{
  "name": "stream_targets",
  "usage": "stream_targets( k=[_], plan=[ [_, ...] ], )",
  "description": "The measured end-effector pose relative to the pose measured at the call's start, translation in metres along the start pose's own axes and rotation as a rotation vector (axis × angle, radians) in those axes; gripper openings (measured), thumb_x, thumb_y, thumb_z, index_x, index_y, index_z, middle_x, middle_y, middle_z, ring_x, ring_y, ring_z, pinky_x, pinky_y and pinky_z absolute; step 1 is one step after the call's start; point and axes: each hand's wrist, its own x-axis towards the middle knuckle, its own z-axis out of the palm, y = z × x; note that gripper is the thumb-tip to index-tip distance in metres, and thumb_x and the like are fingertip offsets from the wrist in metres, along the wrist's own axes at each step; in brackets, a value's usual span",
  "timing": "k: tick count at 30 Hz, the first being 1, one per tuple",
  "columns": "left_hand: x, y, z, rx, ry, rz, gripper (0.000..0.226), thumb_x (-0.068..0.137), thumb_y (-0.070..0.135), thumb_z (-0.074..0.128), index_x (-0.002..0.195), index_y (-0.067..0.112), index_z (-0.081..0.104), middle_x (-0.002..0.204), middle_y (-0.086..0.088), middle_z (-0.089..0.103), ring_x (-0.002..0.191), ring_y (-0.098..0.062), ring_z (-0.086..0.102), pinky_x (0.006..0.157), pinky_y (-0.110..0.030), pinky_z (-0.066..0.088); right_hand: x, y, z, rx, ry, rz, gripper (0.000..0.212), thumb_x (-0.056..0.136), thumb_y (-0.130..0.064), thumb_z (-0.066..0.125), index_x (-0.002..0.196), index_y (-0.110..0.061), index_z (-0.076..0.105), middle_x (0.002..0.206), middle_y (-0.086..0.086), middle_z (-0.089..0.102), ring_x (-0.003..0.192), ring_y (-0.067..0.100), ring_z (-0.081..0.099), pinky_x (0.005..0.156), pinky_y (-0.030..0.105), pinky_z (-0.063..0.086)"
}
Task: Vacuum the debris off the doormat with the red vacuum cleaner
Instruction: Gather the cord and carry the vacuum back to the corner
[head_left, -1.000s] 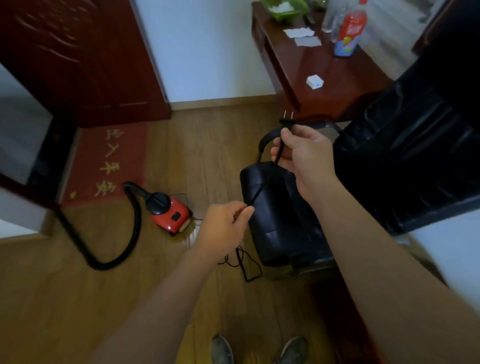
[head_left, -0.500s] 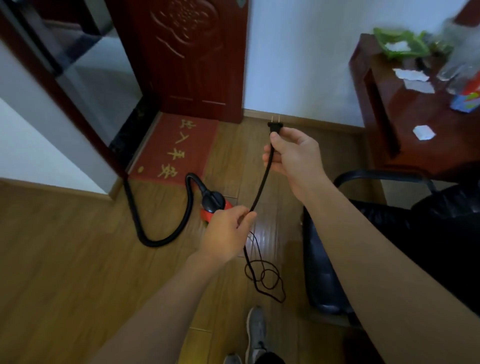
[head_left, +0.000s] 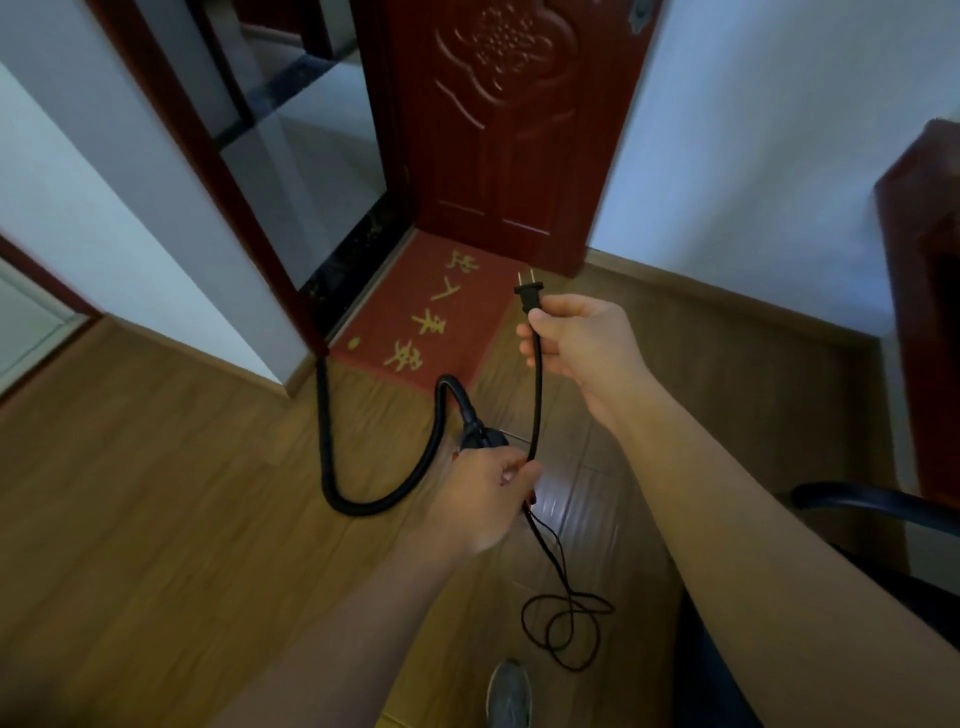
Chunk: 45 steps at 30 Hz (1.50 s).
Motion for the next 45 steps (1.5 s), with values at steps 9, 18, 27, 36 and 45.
stream_targets(
  k=[9, 18, 27, 36, 45],
  plan=[
    [0.085, -0.047, -0.043, -0.125, -0.031, -0.149, 0.035, 0.101, 0.035, 0.055, 0.077, 0.014, 0.069, 0.074, -0.004, 0.069, 0.071, -0.021, 0.067, 0.070, -0.041, 0.054, 0.092, 0.002, 0.058, -0.058, -0.044, 0.035, 0.016, 0.098, -0.016, 0.064, 0.110, -0.027, 0.066, 0.094, 0.008, 0.074, 0.076, 0.018, 0.071, 0.079, 0.038, 0.062],
    [0.168, -0.106, -0.069, -0.205, -0.222, -0.258, 0.023, 0.102, 0.034, 0.056, 0.095, 0.021, 0.073, 0.090, 0.004, 0.074, 0.084, -0.017, 0.069, 0.082, -0.042, 0.056, 0.186, 0.030, 0.101, -0.128, 0.028, 0.140, 0.018, 0.097, -0.001, 0.060, 0.106, -0.016, 0.065, 0.086, 0.007, 0.072, 0.072, 0.018, 0.069, 0.076, 0.038, 0.061],
    [0.199, -0.158, -0.029, -0.162, -0.306, -0.329, 0.035, 0.101, 0.038, 0.056, 0.098, 0.010, 0.075, 0.094, -0.010, 0.075, 0.086, -0.021, 0.071, 0.086, -0.048, 0.058, 0.240, 0.099, 0.094, -0.275, 0.036, 0.231, 0.023, 0.095, -0.003, 0.062, 0.082, -0.021, 0.066, 0.093, 0.012, 0.074, 0.085, 0.022, 0.071, 0.074, 0.031, 0.059],
    [0.241, -0.232, 0.053, -0.202, -0.252, -0.432, 0.030, 0.102, 0.029, 0.059, 0.084, 0.007, 0.068, 0.086, -0.006, 0.073, 0.077, -0.010, 0.071, 0.074, -0.032, 0.060, 0.301, 0.202, 0.074, -0.310, -0.046, 0.263, 0.014, 0.096, 0.005, 0.054, 0.098, 0.001, 0.067, 0.080, 0.013, 0.065, 0.067, 0.020, 0.060, 0.059, 0.027, 0.054],
    [0.256, -0.328, 0.139, -0.292, -0.227, -0.542, 0.033, 0.101, 0.026, 0.060, 0.086, -0.003, 0.067, 0.088, -0.011, 0.074, 0.071, -0.005, 0.069, 0.075, -0.029, 0.058, 0.354, 0.334, 0.063, -0.346, -0.124, 0.296, 0.020, 0.092, 0.005, 0.053, 0.081, -0.005, 0.065, 0.070, 0.007, 0.062, 0.058, 0.016, 0.058, 0.067, 0.034, 0.055]
  ],
)
